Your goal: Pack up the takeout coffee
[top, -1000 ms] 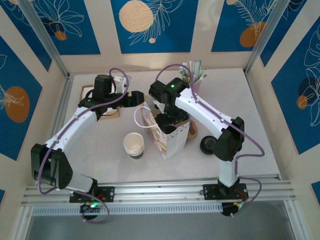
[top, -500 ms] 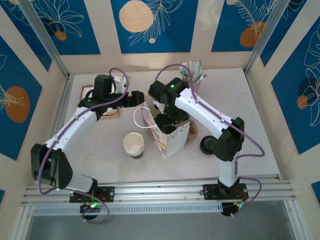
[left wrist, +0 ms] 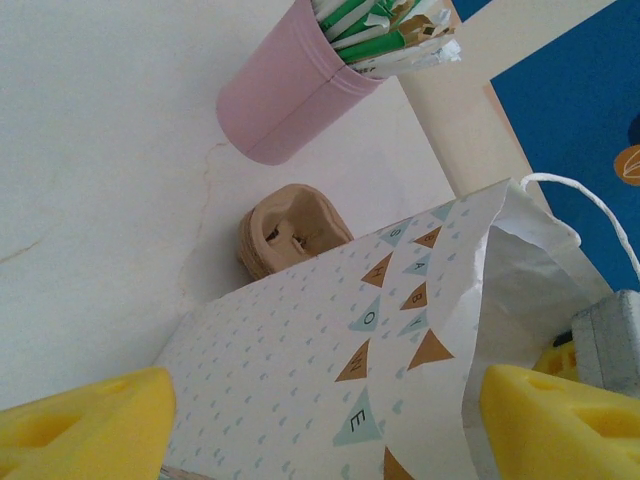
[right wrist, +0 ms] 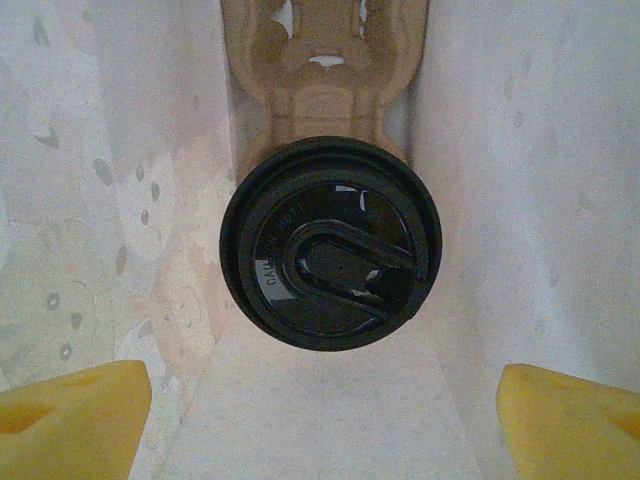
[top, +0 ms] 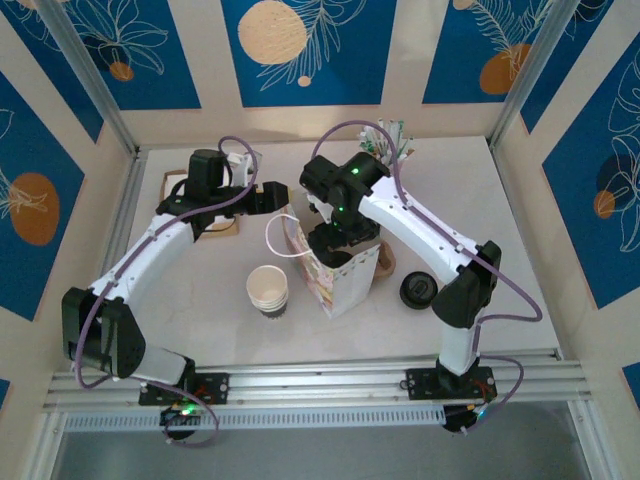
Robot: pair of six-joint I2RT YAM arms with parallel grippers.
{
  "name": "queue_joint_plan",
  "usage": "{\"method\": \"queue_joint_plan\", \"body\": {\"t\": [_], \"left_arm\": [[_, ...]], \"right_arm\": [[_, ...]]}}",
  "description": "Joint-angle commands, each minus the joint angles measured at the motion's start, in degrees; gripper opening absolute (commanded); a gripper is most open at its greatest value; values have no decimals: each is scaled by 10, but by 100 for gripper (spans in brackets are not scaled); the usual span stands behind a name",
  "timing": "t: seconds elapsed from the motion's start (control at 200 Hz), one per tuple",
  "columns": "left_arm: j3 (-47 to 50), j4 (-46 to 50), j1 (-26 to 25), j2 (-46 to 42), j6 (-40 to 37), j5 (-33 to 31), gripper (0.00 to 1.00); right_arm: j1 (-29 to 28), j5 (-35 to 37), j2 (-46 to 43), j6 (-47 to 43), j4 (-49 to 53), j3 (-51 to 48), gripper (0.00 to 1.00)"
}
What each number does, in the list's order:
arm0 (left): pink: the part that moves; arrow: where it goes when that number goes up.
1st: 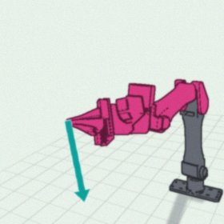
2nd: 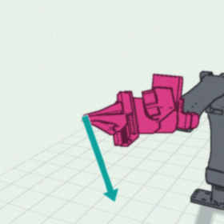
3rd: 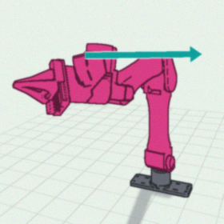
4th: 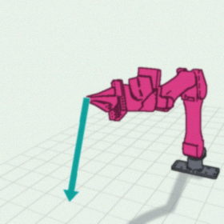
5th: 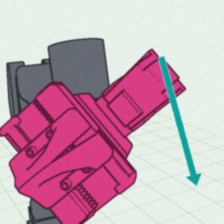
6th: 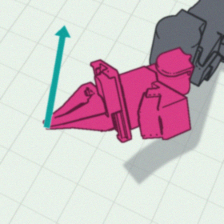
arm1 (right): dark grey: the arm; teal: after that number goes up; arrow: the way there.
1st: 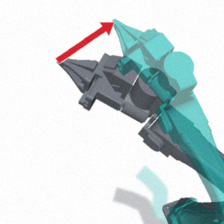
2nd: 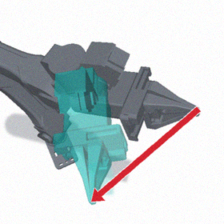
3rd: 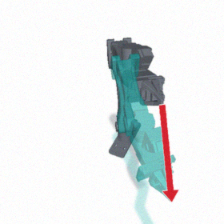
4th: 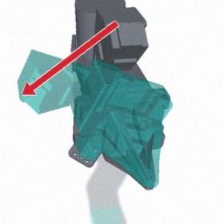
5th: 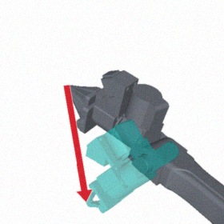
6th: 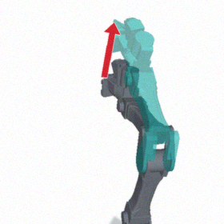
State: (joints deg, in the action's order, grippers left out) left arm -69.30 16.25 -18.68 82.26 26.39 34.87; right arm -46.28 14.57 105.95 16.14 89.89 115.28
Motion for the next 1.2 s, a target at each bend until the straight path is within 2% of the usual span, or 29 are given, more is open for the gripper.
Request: {"method": "queue_joint_plan", "body": {"t": [0.0, 0.29, 0.875, 1.195], "left_arm": [[-14, 21, -7, -9, -13, -10, 80], [-15, 23, -7, -16, -13, -16, 84], [-33, 39, -7, -47, -16, -34, 100], [-40, 42, -7, -97, -5, -41, 100]], "right_arm": [[-7, 3, -21, 12, 19, 22, 90], [-14, 9, -32, 15, 19, 40, 89], [-17, 17, -100, 21, -30, 42, 90], [-17, 6, -166, 21, -94, 7, 89]]}}
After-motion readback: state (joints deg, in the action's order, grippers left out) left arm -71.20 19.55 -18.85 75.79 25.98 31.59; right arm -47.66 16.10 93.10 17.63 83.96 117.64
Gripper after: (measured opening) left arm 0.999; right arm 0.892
